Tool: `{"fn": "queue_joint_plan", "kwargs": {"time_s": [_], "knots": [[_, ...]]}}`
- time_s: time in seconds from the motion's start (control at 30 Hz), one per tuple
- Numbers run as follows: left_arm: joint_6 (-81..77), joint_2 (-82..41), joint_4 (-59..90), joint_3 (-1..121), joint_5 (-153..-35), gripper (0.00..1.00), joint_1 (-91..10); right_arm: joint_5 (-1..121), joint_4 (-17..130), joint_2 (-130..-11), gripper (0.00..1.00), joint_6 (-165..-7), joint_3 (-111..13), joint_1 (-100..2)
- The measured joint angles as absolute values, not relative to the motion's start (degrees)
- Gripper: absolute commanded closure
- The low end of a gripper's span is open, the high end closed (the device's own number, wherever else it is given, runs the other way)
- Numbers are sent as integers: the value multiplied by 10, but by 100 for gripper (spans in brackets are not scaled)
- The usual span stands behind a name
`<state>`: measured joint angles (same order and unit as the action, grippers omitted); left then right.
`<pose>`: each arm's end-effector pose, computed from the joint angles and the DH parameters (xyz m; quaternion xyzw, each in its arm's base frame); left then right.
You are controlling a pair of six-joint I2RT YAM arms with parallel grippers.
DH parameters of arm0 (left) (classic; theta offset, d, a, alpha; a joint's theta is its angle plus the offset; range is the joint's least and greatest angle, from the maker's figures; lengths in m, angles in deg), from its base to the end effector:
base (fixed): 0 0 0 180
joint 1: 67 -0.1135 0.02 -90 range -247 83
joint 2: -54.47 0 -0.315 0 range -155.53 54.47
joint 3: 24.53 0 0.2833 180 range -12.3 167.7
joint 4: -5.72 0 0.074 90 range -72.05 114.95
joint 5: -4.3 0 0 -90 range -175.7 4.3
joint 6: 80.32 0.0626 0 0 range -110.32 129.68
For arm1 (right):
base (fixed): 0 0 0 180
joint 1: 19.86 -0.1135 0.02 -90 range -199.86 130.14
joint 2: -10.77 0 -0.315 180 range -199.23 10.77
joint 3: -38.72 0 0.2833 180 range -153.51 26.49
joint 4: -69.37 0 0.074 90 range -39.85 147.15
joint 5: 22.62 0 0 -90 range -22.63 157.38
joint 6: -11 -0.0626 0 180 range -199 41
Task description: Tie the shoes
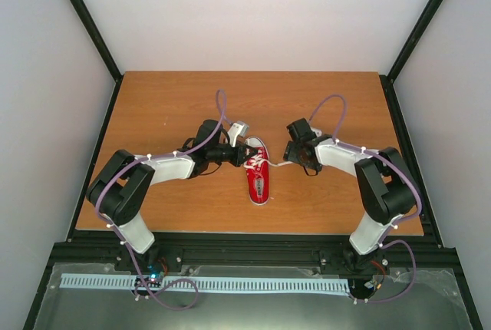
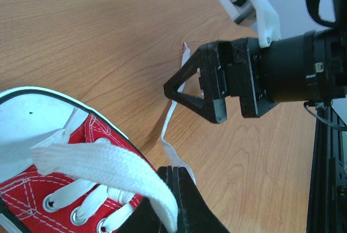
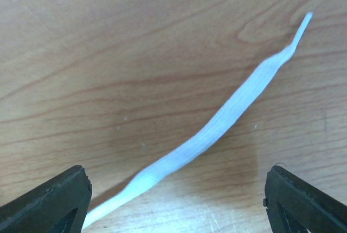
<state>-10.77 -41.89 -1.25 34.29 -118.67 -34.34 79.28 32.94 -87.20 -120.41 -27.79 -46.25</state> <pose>0.3087 -0.2383 0.1896 0.2284 0.8131 -0.4329 0.3150 0.3249 0.1468 0.1523 0.1473 0.9652 0.0219 0.2150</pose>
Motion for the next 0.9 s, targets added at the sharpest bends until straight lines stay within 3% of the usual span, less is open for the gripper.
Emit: {"fn": "queue_joint_plan", "kwargs": {"time_s": [0.7,0.8,0.9], "knots": [[-100,-419,-12,343,-1185,99,-340,847,314,-923,15,-1204,-323,-451],[-100,-419,-11,343,-1184,99,-339,837,315,-925,25,-1204,-323,-437],[-100,-419,-10,343,-1184,99,-338,822,324,-926,55,-1198,-323,-430]]}}
